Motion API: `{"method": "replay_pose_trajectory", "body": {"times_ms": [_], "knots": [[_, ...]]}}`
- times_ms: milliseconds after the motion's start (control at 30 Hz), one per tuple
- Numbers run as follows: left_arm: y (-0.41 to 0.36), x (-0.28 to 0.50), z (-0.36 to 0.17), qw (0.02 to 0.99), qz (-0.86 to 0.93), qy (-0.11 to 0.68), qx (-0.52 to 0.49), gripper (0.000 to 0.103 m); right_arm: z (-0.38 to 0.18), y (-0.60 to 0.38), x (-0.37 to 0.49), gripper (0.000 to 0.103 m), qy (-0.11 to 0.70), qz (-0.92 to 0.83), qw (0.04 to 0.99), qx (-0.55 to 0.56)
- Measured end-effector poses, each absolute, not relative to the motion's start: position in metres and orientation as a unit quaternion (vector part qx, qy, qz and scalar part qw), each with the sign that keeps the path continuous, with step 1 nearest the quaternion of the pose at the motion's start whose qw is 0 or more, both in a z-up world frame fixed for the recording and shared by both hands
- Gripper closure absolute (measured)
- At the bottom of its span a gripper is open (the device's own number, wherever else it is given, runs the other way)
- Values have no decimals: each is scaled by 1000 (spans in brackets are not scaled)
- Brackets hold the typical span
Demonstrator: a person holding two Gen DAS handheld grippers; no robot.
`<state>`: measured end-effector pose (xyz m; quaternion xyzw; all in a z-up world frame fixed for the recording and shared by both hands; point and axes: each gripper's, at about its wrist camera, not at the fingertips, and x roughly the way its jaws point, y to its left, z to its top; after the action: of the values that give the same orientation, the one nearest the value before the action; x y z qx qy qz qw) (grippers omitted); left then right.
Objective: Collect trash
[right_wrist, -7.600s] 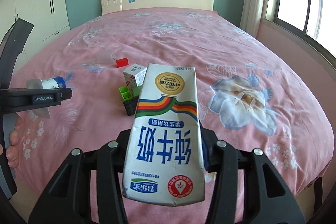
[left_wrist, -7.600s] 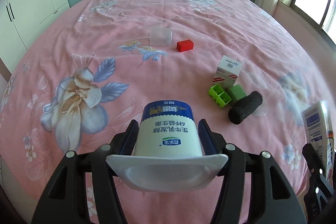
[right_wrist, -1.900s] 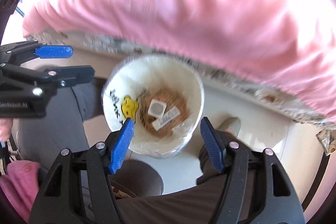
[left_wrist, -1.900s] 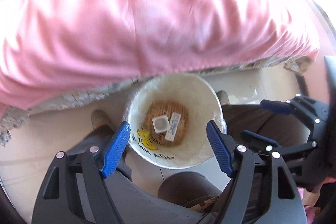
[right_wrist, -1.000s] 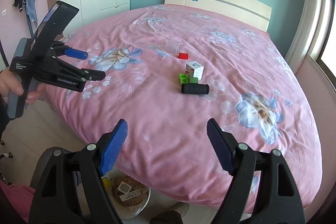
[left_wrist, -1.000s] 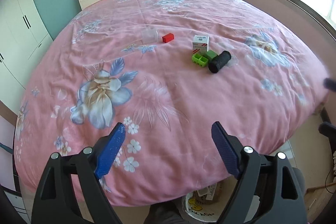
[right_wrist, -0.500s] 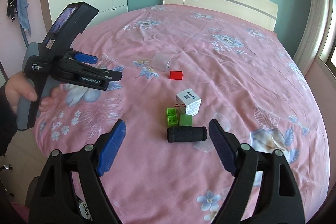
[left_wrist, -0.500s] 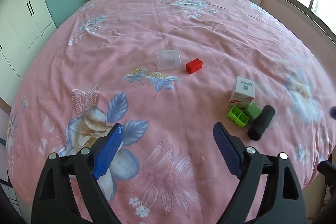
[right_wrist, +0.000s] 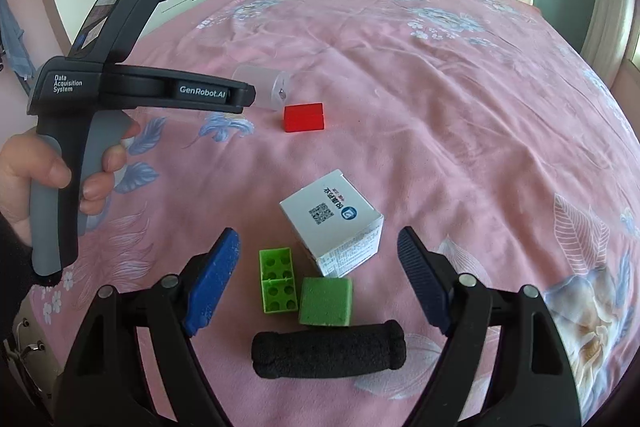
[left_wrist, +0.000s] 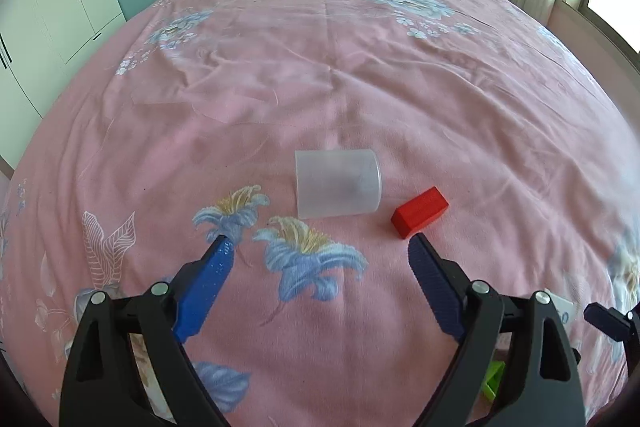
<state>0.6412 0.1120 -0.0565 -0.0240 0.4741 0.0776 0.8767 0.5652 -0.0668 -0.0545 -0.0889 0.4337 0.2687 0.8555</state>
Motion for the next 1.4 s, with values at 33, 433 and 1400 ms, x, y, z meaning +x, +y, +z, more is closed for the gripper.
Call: {"method": "replay_pose_trajectory", "body": {"times_ms": [33,433,1400], "knots": [[112,647,-60,879,80,470,-25,12,-59,-64,569,23,434,267,856,-86],[127,698,-98,871,110,476,-56,12,-79,-50,598,23,456,243,854,-58],[142,610,24,906,100,409,-38,47,24,-56,556,42,401,221,887,-62]]}}
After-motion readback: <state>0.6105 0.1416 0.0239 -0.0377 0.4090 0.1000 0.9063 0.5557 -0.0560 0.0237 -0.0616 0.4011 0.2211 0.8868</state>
